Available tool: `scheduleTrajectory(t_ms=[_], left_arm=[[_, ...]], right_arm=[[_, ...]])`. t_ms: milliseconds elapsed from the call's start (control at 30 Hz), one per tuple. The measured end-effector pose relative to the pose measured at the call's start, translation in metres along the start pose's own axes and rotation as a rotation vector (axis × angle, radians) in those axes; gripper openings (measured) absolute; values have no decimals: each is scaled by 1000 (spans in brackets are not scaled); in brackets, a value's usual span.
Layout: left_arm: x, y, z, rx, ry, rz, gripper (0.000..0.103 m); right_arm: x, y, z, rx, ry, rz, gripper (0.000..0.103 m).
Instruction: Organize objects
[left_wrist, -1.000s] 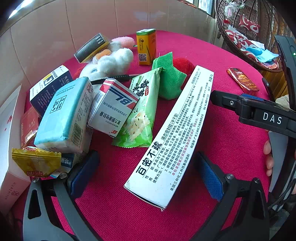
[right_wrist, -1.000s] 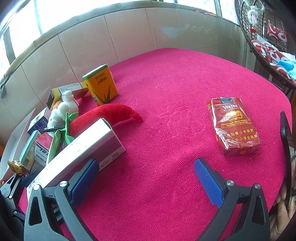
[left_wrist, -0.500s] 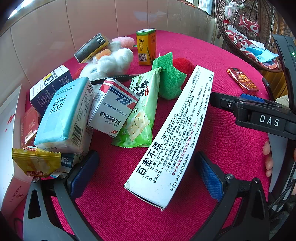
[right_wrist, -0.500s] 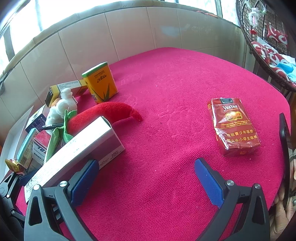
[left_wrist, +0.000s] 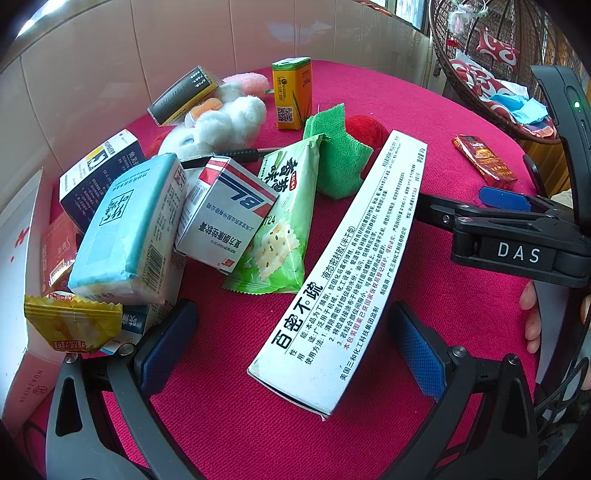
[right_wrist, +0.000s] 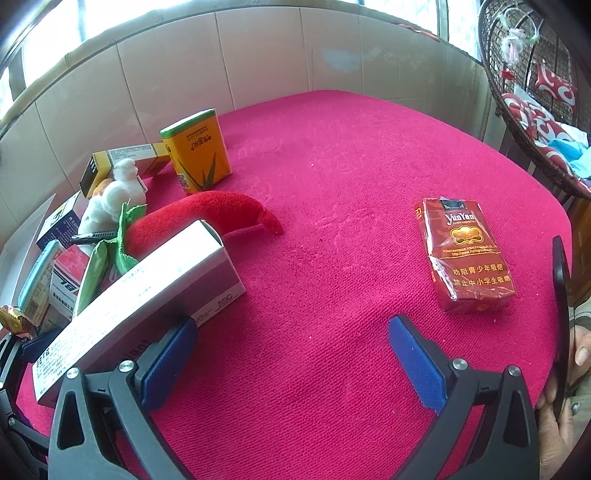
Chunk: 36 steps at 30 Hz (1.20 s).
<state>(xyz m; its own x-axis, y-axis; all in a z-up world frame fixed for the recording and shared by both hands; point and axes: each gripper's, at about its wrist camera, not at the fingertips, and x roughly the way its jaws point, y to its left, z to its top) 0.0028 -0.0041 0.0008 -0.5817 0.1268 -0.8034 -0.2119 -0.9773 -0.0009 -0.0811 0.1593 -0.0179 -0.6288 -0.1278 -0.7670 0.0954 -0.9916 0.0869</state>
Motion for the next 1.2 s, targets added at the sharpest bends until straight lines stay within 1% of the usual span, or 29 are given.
scheduleTrajectory(t_ms=[267, 467, 567, 1200], left_arm=[[0, 0, 0, 0, 0, 0, 103], [0, 0, 0, 0, 0, 0, 103], [0, 0, 0, 0, 0, 0, 103], [0, 0, 0, 0, 0, 0, 103]], right_arm=[[10, 10, 4, -49, 29, -70, 103], [17, 9, 11, -30, 44, -94, 103], [20, 7, 13, -11, 44, -101, 103], [19, 8, 12, -12, 44, -108, 103]])
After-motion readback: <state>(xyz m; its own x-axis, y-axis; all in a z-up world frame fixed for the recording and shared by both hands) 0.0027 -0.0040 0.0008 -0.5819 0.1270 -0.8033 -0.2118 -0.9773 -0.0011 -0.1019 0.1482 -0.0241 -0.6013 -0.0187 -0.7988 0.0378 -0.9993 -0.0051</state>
